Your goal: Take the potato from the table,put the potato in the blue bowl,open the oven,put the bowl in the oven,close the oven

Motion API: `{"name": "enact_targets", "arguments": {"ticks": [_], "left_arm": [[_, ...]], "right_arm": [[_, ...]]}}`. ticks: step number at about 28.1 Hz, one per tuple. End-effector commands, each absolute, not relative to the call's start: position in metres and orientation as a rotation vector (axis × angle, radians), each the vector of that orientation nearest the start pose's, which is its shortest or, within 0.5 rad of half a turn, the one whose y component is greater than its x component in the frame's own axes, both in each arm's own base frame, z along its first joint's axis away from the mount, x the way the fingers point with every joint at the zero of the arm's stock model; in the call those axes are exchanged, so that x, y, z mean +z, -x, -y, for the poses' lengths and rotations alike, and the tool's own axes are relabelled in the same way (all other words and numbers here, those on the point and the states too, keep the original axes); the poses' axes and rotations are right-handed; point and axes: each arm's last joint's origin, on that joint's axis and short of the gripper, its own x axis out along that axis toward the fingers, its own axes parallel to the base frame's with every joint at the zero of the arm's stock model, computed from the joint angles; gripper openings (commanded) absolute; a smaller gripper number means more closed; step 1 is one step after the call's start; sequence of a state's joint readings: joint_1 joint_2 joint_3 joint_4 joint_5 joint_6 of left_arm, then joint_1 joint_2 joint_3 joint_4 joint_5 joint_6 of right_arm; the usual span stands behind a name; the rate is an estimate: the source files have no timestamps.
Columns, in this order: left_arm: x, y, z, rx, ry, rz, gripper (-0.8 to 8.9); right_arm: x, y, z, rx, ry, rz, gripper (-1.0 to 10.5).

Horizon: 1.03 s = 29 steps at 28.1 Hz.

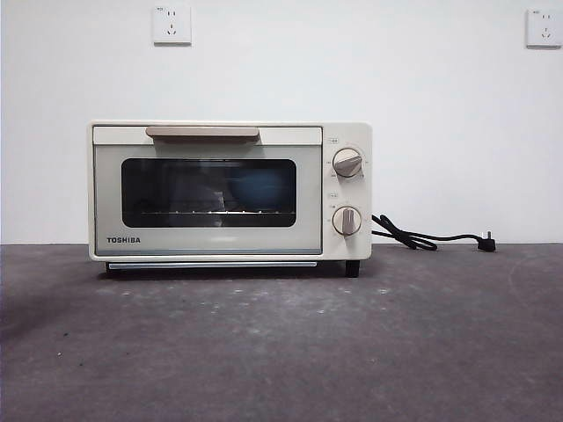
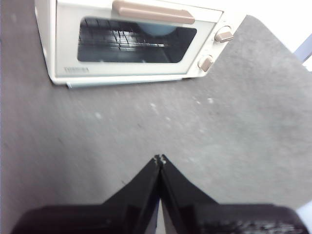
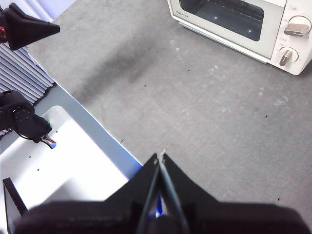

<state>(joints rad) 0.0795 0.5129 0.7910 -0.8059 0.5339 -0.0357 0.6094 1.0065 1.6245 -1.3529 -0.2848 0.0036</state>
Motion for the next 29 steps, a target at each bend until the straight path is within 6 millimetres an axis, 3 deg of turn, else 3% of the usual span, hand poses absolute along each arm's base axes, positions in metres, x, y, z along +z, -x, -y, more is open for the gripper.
{"name": "enact_targets", "arguments": {"ticks": [1,4,7,12,20,29], "left_arm": [[0.318,-0.094,0.006,-0.416,0.024,-0.38,-0.04],[0.327,-0.092,0.005,-0.356,-0.081,-0.214,-0.04],[0.323,-0.087,0.004,-0.298,-0.142,-0.069,-0.04],[0.285,-0.09,0.0,-0.16,-0.175,0.099,-0.04],[0.21,-0.096,0.0,-0.158,-0.166,0.044,-0.04],[0.168,-0.096,0.0,-0.162,-0.156,-0.02,-0.04]], "right_arm": [[0.451,-0.089,-0.072,0.846,0.119,-0.772,0.0],[0.451,-0.089,-0.072,0.846,0.119,-0.773,0.0],[0.451,-0.089,-0.072,0.846,0.119,-0.772,0.0],[0.451,-0.089,-0.072,0.846,0.119,-0.772,0.0],[0.451,-0.087,-0.071,0.847,0.118,-0.766,0.0],[0.452,-0.086,-0.07,0.847,0.117,-0.762,0.0]]}}
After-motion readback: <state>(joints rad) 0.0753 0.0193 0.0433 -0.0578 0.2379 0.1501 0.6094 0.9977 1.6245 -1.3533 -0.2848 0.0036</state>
